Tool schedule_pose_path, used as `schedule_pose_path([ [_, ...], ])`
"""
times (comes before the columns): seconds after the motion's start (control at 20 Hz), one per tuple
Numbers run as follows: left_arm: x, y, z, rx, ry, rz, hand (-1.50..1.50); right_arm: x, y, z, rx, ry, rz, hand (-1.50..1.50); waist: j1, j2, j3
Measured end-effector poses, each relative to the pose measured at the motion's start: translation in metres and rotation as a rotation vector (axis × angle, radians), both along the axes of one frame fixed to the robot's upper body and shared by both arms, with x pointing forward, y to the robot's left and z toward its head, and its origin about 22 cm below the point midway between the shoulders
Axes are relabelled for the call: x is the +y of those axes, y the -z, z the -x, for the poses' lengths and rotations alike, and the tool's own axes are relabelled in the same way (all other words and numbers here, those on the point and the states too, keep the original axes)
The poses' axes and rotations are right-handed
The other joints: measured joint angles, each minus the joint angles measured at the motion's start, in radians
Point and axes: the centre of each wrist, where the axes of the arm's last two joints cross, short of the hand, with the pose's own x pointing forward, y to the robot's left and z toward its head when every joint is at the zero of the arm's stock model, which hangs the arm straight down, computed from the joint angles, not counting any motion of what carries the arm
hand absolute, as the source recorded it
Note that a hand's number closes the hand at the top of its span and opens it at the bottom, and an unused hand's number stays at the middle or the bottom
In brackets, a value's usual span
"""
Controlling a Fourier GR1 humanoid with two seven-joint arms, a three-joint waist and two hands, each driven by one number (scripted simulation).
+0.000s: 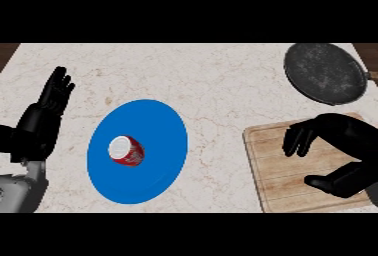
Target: Pick the cupcake from the cutting board and place it in the pan
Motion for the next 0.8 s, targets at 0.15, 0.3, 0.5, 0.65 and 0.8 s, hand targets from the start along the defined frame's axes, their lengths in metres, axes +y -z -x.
schedule_pose_path([
  [0.15,-0.001,0.007,0.000,0.026,-0.023,0.036,0.00,-0.046,-0.018,-0.002,-0.090,0.048,-0.007,-1.50,-0.013,-0.003,0.003],
  [0.3,-0.003,0.012,-0.001,0.041,-0.024,0.056,0.00,-0.084,-0.046,-0.003,-0.183,0.129,0.025,-1.50,-0.011,-0.003,0.005],
  [0.5,-0.007,0.015,-0.003,0.048,-0.023,0.068,0.00,-0.111,-0.089,0.000,-0.286,0.176,0.133,-1.50,0.001,-0.004,0.005],
  [0.65,-0.012,0.018,-0.005,0.052,-0.018,0.075,0.00,-0.115,-0.128,0.005,-0.375,0.175,0.255,-1.50,0.007,-0.005,0.004],
  [0.8,-0.014,0.019,-0.008,0.050,-0.017,0.076,0.00,-0.115,-0.156,0.010,-0.444,0.170,0.370,-1.50,0.015,-0.004,0.003],
])
